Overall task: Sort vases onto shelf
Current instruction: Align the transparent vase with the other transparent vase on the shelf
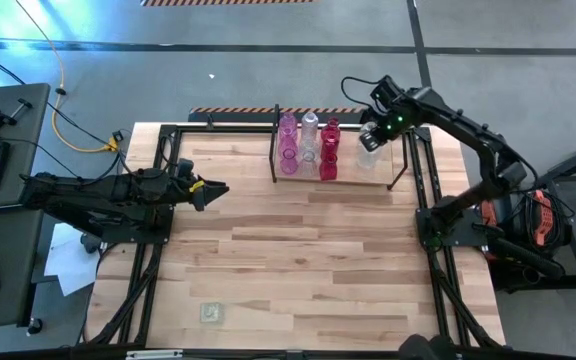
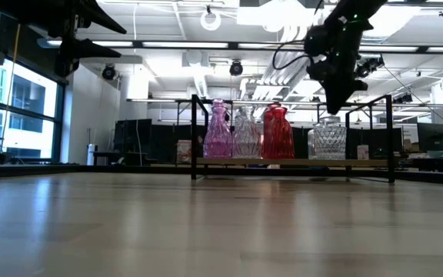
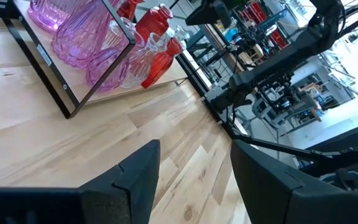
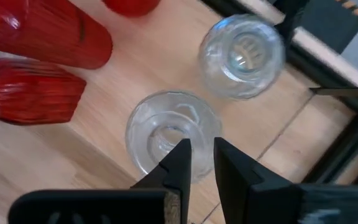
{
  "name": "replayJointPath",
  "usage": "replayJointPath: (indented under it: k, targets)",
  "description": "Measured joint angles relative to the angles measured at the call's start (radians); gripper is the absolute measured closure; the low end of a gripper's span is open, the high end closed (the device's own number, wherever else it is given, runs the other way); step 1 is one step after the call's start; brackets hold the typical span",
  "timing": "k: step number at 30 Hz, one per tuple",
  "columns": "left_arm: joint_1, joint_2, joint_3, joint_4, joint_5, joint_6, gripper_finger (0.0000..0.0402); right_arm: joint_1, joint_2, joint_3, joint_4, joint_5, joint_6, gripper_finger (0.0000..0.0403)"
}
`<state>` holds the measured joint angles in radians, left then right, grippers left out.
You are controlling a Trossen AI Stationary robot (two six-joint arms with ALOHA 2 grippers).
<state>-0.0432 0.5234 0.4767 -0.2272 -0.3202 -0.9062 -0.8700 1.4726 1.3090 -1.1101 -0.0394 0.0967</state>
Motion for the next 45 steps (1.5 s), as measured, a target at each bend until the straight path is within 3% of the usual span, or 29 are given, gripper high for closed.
replayJointPath:
  k: [4, 9, 13, 17, 20, 23, 29, 34, 39, 43, 45]
  targets:
    - [0.000, 0.000, 0.000, 0.000, 0.000, 0.001, 0.0216, 0.000, -0.052, 0.001, 0.007, 0.002, 0.008, 0.0354]
    - [0.000, 0.000, 0.000, 0.000, 0.043, 0.024, 0.0216, 0.060, -0.134, 0.026, 0.013, -0.127, 0.058, 0.0354]
    - [0.000, 0.000, 0.000, -0.001, 0.078, 0.045, 0.0216, 0.283, -0.199, 0.067, 0.085, -0.149, 0.136, 0.0354]
    - [0.000, 0.000, 0.000, -0.005, 0.095, 0.046, 0.0216, 0.576, -0.214, 0.097, 0.299, -0.088, 0.246, 0.0354]
    - [-0.009, 0.000, 0.000, -0.016, 0.201, 0.050, 0.0216, 0.758, -0.200, 0.100, 0.489, -0.007, 0.275, 0.0354]
    - [-0.064, 0.000, 0.000, -0.060, 0.335, 0.094, 0.0216, 0.861, -0.164, 0.100, 0.615, 0.040, 0.327, 0.0354]
    - [-0.239, 0.000, 0.000, -0.199, 0.511, 0.148, 0.0216, 0.932, -0.055, 0.100, 0.682, 0.046, 0.484, 0.0354]
    - [-0.428, 0.023, 0.000, -0.144, 0.525, 0.082, 0.0216, 0.960, 0.030, 0.100, 0.681, 0.028, 0.557, 0.0354]
    - [-0.576, 0.084, 0.000, -0.141, 0.486, 0.012, 0.0216, 0.964, 0.122, 0.100, 0.734, -0.172, 0.594, 0.0354]
    - [-0.673, 0.150, 0.000, -0.062, 0.455, -0.052, 0.0216, 0.965, 0.222, 0.100, 0.922, -0.341, 0.561, 0.0354]
    - [-0.718, 0.189, 0.000, -0.026, 0.450, -0.090, 0.0216, 0.959, 0.261, 0.105, 0.997, -0.370, 0.559, 0.0354]
